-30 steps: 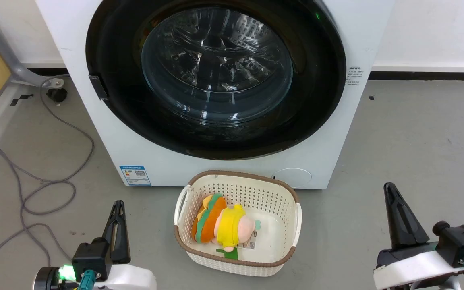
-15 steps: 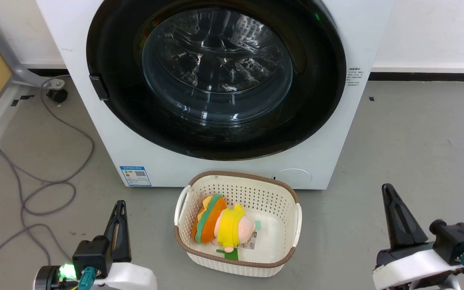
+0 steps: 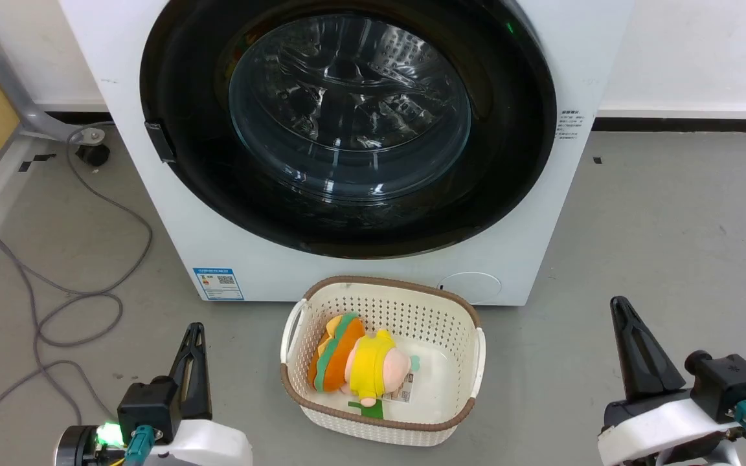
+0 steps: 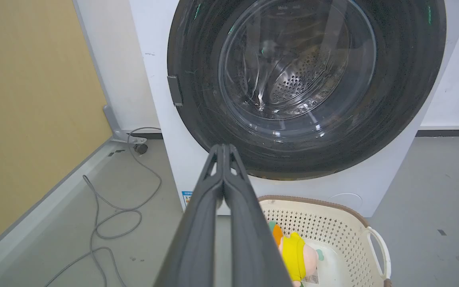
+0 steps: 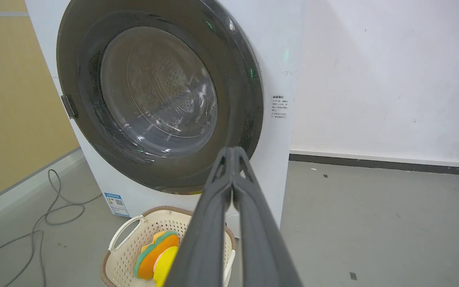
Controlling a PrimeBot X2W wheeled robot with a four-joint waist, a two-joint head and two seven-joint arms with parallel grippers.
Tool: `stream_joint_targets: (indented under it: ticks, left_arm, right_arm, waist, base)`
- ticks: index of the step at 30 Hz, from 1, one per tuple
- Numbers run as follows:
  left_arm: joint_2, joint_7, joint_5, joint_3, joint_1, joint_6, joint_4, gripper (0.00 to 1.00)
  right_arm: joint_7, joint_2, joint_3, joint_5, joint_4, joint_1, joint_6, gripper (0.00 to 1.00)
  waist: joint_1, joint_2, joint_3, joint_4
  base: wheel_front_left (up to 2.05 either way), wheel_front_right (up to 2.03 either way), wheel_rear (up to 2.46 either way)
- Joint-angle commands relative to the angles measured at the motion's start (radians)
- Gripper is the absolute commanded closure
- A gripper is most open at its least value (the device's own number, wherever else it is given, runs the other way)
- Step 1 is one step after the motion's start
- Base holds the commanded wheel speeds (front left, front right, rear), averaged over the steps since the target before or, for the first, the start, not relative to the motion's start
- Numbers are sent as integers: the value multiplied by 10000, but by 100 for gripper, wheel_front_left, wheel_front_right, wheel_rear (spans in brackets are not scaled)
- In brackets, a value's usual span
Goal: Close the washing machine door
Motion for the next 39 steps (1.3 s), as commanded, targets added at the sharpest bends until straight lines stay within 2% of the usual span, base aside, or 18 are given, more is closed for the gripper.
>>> stream_joint_targets:
  ticks: [1,39]
  left_arm:
    - [-3,54,75,34,-80,-86,-66,100]
    - [-37,831,134,104,-145,-425,-290,100]
  right_arm:
    - [55,20,23,-63,-77,80,-4,100]
    - [837,35,65,-516,-235,141,-7,100]
  waist:
    - [0,0,-3,1]
    - [0,0,-74,19]
  base:
    - [0,0,0]
    - [0,0,0]
